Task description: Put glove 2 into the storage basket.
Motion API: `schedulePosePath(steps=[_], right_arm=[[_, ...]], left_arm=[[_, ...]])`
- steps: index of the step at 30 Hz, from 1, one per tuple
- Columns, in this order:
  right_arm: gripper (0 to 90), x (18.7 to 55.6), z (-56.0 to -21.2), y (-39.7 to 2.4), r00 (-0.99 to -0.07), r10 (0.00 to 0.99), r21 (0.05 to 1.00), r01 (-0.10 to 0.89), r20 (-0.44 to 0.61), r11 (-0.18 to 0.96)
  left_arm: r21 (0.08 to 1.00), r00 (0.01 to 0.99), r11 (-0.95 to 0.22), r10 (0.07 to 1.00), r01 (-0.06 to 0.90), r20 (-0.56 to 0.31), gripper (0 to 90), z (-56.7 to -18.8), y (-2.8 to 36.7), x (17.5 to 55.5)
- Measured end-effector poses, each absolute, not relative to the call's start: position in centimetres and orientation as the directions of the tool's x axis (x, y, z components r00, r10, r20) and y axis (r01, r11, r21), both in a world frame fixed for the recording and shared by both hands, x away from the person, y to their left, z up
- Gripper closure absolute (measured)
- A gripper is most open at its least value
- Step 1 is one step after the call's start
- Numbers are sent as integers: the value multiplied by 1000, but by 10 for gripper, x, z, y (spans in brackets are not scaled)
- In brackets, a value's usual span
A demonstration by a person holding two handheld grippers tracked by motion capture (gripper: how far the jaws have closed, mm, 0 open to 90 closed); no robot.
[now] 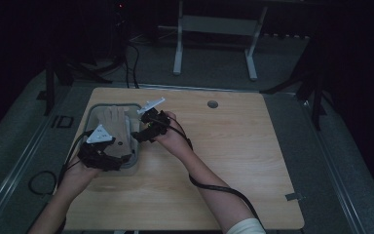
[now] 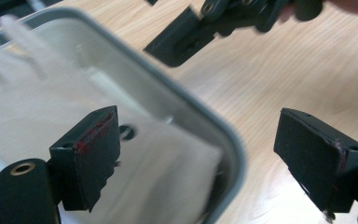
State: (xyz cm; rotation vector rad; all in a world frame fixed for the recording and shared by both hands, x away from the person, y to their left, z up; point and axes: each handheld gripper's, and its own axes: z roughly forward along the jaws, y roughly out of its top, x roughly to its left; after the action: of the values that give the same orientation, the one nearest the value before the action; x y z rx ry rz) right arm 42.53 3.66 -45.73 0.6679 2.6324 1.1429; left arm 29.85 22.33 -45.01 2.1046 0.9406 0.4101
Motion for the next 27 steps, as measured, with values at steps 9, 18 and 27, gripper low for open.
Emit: schedulePosePath(steps=[9, 18, 27], right_arm=[[147, 420, -459, 5, -874, 486, 742, 330, 6, 583], [150, 412, -466, -28, -866, 501, 739, 342, 7, 581], [153, 405, -480, -64, -850, 527, 728, 362, 1, 583]], left_arm=[[777, 725, -471, 688, 417, 28, 149, -449, 191, 292], [793, 769, -463, 639, 396, -12, 151, -458, 168, 290], [788, 806, -462, 588, 407, -72, 150, -475, 145, 286]])
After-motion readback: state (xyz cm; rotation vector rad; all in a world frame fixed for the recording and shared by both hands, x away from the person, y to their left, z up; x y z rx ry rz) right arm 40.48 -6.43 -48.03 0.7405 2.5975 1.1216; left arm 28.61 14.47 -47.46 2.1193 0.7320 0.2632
